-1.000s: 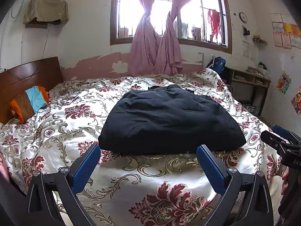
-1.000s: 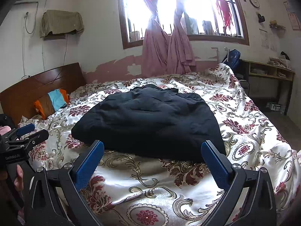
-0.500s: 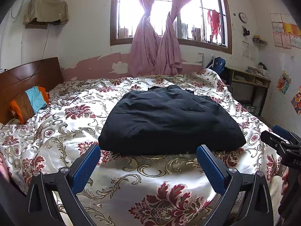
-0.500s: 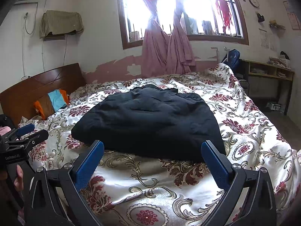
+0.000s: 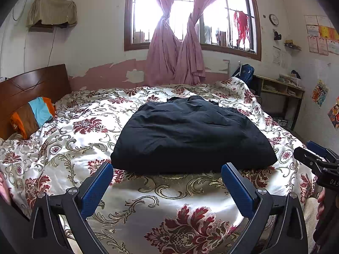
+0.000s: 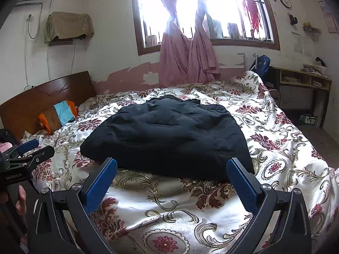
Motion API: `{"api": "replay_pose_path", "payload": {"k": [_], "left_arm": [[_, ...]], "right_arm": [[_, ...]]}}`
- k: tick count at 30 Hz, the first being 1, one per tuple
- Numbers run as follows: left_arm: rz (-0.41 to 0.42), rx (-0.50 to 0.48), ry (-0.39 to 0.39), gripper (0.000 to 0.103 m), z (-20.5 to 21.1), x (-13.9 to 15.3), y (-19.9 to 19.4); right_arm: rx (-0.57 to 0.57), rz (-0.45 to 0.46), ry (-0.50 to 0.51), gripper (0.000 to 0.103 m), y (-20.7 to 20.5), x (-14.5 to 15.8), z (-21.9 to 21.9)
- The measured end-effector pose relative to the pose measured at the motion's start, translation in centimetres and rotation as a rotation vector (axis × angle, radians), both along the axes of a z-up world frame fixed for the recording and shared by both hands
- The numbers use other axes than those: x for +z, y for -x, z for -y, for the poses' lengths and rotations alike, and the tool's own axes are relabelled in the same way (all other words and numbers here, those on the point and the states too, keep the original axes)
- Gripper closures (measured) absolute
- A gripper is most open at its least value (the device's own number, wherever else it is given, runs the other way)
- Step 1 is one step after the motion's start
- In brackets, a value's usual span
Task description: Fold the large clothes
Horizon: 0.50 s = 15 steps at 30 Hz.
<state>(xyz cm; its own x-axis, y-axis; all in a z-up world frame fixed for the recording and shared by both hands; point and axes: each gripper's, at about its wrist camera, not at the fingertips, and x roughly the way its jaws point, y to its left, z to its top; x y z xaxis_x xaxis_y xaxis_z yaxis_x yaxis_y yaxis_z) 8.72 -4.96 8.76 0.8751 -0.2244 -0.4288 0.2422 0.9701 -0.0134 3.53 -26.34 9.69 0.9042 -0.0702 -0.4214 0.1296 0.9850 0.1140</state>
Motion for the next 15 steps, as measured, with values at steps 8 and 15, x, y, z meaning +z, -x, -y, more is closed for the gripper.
{"api": "replay_pose_path", "payload": {"k": [8, 15], "left_arm": [[0.001, -0.001, -0.001, 0.000, 0.02, -0.07, -0.04], [0.000, 0.000, -0.001, 0.000, 0.15, -0.01, -0.03]], "right_arm": [[-0.001, 0.001, 0.000, 0.002, 0.00, -0.05, -0.05], [-0.002, -0.001, -0.001, 0.002, -0.01, -0.03, -0.07]]}}
